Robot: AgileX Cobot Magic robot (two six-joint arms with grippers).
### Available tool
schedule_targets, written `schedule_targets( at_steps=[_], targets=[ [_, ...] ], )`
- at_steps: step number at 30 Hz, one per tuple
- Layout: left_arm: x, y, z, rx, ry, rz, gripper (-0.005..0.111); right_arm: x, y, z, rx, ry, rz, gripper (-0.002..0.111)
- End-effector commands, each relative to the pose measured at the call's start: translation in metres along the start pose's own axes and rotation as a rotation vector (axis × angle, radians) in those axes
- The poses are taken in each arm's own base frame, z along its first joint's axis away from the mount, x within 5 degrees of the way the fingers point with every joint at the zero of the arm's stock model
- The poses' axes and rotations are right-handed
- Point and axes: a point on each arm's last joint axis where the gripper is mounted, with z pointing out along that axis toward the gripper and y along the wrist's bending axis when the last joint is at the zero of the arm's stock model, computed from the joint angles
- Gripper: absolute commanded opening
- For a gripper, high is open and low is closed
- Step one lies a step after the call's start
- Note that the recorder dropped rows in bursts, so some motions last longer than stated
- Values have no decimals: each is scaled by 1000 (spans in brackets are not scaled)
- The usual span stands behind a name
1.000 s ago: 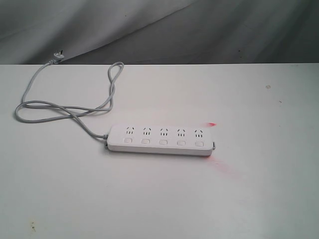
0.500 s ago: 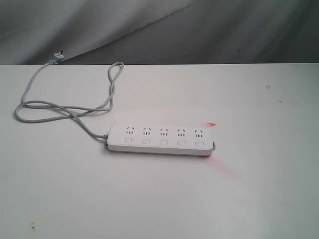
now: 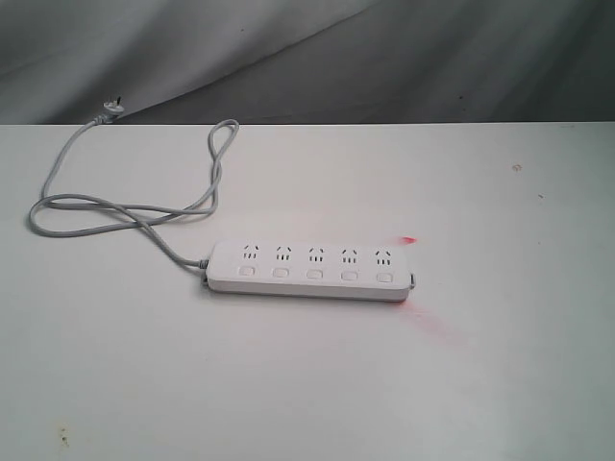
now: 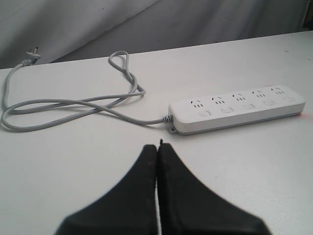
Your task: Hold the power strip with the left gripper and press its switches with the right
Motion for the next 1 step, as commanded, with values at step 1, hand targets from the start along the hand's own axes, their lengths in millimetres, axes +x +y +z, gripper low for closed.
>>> schedule_targets(
  at_steps=[1],
  targets=[
    [1, 0, 0, -4, 0, -13, 1, 1, 0, 0, 5, -3, 8, 0]
  ],
)
